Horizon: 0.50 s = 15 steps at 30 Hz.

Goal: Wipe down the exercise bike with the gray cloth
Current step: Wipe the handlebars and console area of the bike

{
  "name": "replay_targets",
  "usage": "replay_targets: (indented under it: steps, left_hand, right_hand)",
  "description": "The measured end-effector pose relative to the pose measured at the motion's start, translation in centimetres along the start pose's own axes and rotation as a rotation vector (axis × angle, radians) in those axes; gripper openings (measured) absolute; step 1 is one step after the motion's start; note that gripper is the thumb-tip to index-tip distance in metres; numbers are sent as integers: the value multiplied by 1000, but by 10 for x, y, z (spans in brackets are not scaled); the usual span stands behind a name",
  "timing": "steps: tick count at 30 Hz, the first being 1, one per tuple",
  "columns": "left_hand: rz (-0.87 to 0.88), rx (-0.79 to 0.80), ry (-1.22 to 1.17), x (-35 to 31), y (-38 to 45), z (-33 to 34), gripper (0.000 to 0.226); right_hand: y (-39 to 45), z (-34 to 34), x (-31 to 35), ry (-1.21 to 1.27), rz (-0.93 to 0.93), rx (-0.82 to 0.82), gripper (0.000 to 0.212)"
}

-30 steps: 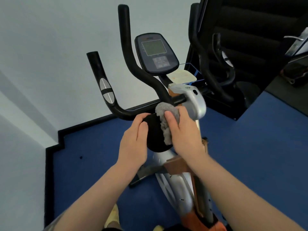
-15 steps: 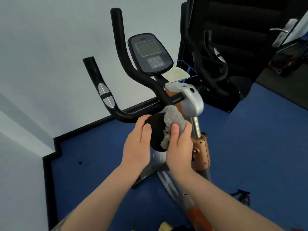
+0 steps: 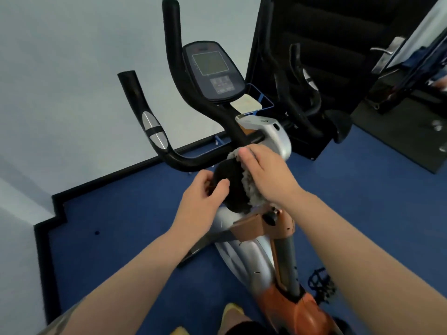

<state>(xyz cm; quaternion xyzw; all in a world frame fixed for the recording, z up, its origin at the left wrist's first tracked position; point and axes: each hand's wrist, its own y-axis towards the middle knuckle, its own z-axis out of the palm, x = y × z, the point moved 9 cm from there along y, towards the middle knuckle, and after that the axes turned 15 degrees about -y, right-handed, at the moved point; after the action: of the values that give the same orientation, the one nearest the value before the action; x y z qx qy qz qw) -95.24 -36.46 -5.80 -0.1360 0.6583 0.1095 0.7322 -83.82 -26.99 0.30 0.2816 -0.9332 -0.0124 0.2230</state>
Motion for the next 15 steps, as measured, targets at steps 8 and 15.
replay_targets:
  steps: [8,15]
  left_hand:
    - [-137,69,6,15,-3,9,23]
    - [-124,60,15,17,-10,21,62]
  right_hand:
    - [26,21,49,-420,-469,249,34]
    - [33,12,32,-237,-444,302,41]
